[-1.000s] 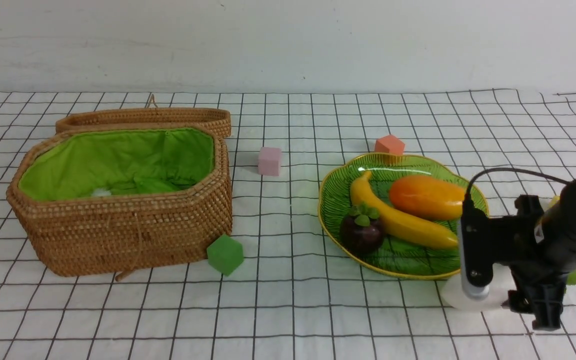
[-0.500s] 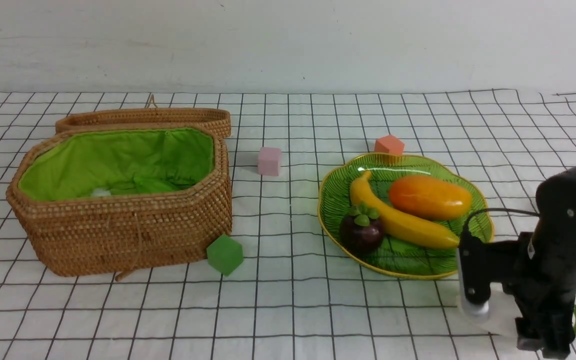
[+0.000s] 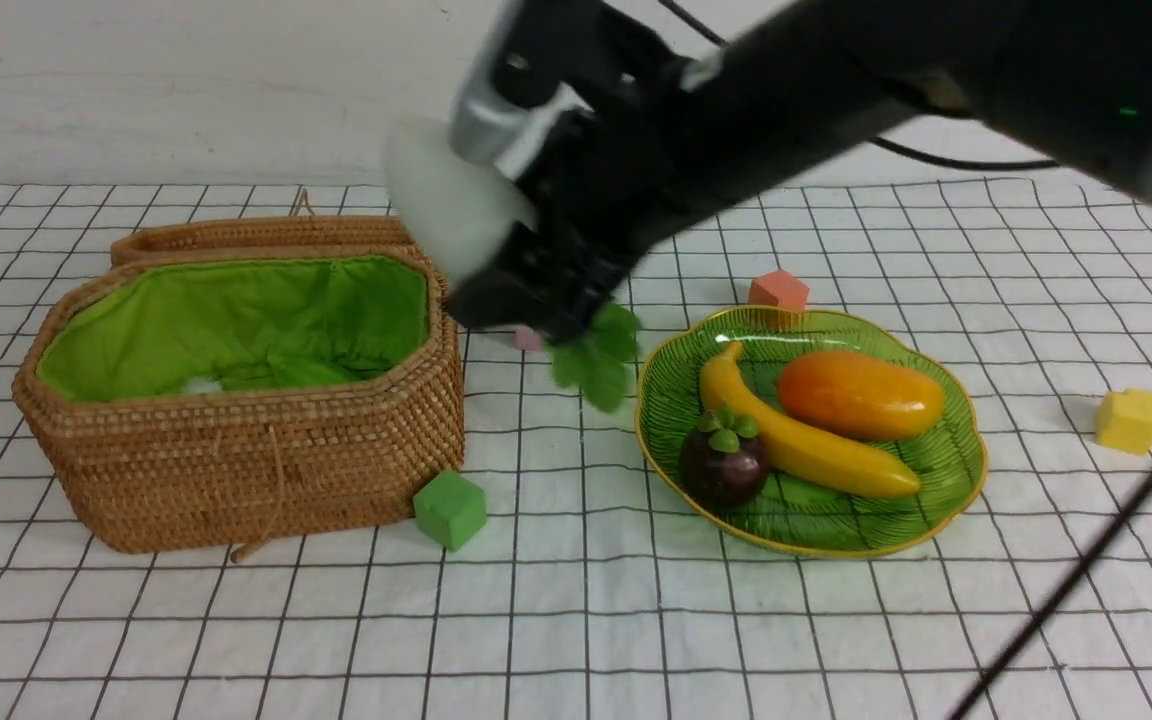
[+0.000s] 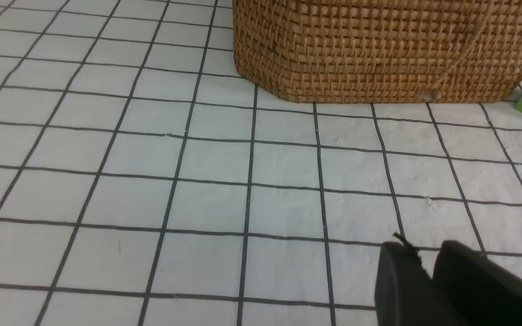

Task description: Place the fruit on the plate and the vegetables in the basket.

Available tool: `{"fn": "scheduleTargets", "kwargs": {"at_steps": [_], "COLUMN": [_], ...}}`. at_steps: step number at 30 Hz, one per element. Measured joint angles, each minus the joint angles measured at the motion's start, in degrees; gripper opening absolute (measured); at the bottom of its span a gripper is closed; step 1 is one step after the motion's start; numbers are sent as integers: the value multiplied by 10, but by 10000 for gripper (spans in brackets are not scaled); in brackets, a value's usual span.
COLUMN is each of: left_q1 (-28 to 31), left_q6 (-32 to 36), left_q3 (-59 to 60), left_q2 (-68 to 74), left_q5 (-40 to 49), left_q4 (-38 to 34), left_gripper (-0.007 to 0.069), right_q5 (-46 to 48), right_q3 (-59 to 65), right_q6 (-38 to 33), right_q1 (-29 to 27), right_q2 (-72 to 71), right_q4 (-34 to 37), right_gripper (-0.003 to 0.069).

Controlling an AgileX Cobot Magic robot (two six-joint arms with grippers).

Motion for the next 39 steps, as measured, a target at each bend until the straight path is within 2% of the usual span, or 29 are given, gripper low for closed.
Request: {"fn": "scheduleTargets", "kwargs": {"at_steps": [1,4,7,12,14,16,17,19,21,25,28,31,32,33,36,37,39], "left_q1": [0,0,0,0,0,0,0,0,0,0,0,0,0,0,0,0,0], "left_q6": [0,0,0,0,0,0,0,0,0,0,0,0,0,0,0,0,0], "left_q3": [0,0,0,0,0,0,0,0,0,0,0,0,0,0,0,0,0], "left_q2": [0,0,0,0,0,0,0,0,0,0,0,0,0,0,0,0,0], "left_q5": [0,0,0,0,0,0,0,0,0,0,0,0,0,0,0,0,0], "left_q4": [0,0,0,0,0,0,0,0,0,0,0,0,0,0,0,0,0], "left_gripper": [111,111,111,111,111,111,111,111,111,111,111,111,111,111,111,111,111], "right_q5": [-21,-71,-141,-233,-237,-233,-220,-205,-172,-105,-4,88,119,149,188,192,209], "right_q3": [-74,-170,-235,-274,-275,-277,-278,-278,-278,-278,-278,-278,-278,-276,-244,-240,-185], "right_q6": [7,20,26,51,59,63,65,66,66,71,85,127,147,189,269,272,293], "right_q1": [13,30,43,54,54,54,54,54,53,42,17,-11,-22,-44,-101,-105,-147], "right_q2": [63,157,237,309,315,318,317,312,301,272,224,172,150,121,39,27,-40], "right_q4": [33,73,83,88,89,90,88,79,60,31,-21,-86,-104,-126,-156,-157,-169], "right_gripper": [507,507,507,507,507,538,618,659,677,660,592,463,413,316,89,76,0]}}
